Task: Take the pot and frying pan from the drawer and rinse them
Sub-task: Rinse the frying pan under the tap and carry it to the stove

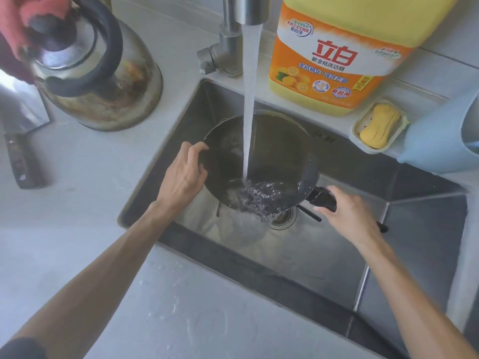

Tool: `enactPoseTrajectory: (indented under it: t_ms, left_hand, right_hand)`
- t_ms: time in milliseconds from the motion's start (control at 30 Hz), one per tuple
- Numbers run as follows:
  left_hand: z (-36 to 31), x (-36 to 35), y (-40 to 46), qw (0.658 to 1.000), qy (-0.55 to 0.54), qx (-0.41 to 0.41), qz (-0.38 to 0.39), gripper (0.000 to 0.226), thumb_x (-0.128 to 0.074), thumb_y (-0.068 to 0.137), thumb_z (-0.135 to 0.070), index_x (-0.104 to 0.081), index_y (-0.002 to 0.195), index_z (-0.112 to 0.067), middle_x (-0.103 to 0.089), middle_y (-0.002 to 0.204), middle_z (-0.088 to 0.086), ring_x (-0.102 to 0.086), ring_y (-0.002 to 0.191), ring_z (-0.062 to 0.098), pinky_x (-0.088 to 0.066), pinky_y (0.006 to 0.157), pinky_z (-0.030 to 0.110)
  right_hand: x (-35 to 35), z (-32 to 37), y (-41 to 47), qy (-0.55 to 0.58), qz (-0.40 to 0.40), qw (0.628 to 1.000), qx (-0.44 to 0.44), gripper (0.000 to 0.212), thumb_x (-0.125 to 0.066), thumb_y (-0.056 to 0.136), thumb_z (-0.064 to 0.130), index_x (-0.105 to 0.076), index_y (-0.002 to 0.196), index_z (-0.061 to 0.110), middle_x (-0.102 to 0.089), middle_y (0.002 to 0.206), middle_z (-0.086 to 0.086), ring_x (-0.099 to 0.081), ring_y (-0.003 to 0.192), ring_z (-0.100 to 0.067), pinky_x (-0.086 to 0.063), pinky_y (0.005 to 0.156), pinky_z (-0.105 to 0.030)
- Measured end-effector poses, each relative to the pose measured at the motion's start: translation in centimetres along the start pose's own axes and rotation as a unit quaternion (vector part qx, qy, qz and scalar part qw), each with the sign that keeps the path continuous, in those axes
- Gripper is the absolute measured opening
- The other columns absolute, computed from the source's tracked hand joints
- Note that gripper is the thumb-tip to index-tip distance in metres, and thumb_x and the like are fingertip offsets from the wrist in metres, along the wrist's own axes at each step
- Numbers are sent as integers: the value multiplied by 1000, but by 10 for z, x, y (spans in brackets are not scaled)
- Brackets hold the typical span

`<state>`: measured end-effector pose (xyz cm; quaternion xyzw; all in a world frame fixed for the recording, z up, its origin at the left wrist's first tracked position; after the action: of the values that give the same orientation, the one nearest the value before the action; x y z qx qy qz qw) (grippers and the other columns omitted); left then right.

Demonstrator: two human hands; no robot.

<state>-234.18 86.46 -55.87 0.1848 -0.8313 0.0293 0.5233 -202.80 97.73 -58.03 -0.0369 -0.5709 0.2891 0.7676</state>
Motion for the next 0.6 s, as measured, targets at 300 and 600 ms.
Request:
enactPoseTrajectory:
  t_ms: [300,600]
  left_hand:
    - [15,6,15,985,-164,53,7,42,-67,77,-7,-49,113,-22,-63,102,0,-58,88,8,-50,81,29]
    - [17,-8,4,806,-449,128,364,77,-75,69,-38,-39,137,-33,-53,137,1,-55,122,15,-45,100,30]
  right_hand:
    - [-1,-19,-19,54,-52,996,57,29,-67,84,27,-46,104,23,-67,86,-4,-67,80,-35,-38,59,-32]
    - [25,-15,-19,62,-110,986,109,40,-69,83,16,-41,110,25,-59,95,15,-68,79,-30,-49,60,-37]
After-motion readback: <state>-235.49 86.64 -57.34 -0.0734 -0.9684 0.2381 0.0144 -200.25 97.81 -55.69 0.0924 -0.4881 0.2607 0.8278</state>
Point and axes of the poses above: each hand's wrist, its own y-axis towards the middle knuckle, its own x-axis out of the back of the hand, z = x × y, the point moved 7 cm from there along y, towards the middle knuckle
